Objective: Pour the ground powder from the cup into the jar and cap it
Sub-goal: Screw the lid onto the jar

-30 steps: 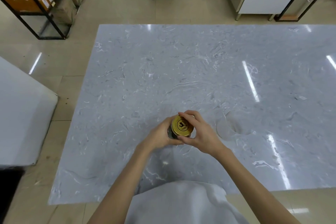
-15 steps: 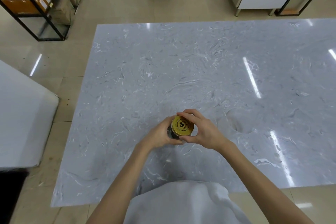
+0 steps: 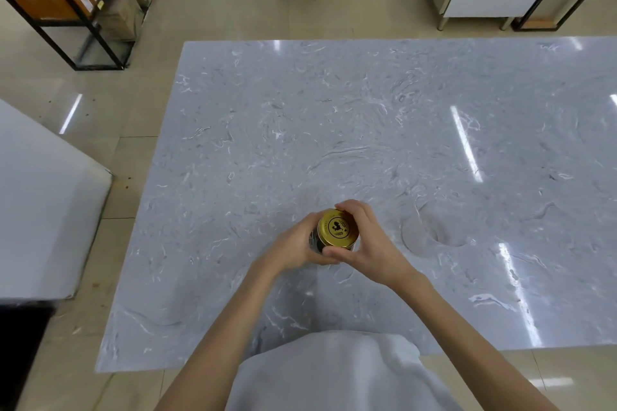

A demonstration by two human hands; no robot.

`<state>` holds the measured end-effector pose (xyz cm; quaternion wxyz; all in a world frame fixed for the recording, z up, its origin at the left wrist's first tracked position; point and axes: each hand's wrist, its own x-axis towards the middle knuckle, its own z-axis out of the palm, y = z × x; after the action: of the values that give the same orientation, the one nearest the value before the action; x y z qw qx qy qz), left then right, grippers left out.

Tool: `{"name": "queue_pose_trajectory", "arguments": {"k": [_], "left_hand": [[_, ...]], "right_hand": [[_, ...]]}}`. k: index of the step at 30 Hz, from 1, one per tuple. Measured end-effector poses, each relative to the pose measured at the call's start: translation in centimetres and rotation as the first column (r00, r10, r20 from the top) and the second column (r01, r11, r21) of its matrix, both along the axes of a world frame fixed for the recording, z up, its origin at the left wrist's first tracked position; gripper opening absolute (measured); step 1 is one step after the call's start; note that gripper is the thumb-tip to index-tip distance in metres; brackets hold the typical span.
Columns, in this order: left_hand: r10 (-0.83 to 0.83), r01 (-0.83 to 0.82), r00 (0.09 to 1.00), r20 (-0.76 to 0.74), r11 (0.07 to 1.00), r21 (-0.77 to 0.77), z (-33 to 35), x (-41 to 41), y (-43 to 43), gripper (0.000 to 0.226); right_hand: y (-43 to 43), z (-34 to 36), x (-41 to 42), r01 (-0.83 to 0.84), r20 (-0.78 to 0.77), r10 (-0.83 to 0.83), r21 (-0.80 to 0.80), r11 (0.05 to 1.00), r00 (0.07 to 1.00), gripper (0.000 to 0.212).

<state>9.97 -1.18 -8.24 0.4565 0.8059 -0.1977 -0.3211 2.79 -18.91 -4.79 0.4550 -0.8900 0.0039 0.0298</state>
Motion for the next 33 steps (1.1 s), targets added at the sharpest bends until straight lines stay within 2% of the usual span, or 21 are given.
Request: {"name": "queue_pose_trajectory", "arguments": {"k": [3, 10, 16, 22, 33], "left_hand": [[0.003, -0.003, 1.000, 0.017, 1.000, 0.013, 0.1, -0.1, 0.0, 0.084], [-0.006, 0.004, 0.999, 0.040, 0.999, 0.052, 0.1, -0.1, -0.1, 0.084], [-0.054, 0.051, 0.996, 0.074, 0.998, 0.046, 0.2, 0.0, -0.2, 0.079], [-0.032, 0.031, 0.997, 0.068, 0.999, 0.016, 0.0, -0.2, -0.1, 0.081], [-0.045, 0.045, 0.997, 0.061, 0.999, 0.003, -0.6, 0.3, -0.1, 0.085]], "right_hand": [[-1.0, 0.0, -0.3, -0.094, 0.014, 0.093, 0.028, 0.995, 0.996, 0.074], [1.1, -0.5, 0.1, 0.129, 0.038, -0.126, -0.110, 0.985, 0.991, 0.082], [0.1, -1.0, -0.7, 0.090, -0.030, -0.087, 0.101, 0.991, 0.996, 0.087], [-0.2, -1.4, -1.2, 0.110, 0.042, -0.122, 0.214, 0.971, 0.992, 0.076], [-0.7, -2.1, -0.9, 0.114, 0.007, -0.119, 0.235, 0.965, 0.993, 0.076]]}}
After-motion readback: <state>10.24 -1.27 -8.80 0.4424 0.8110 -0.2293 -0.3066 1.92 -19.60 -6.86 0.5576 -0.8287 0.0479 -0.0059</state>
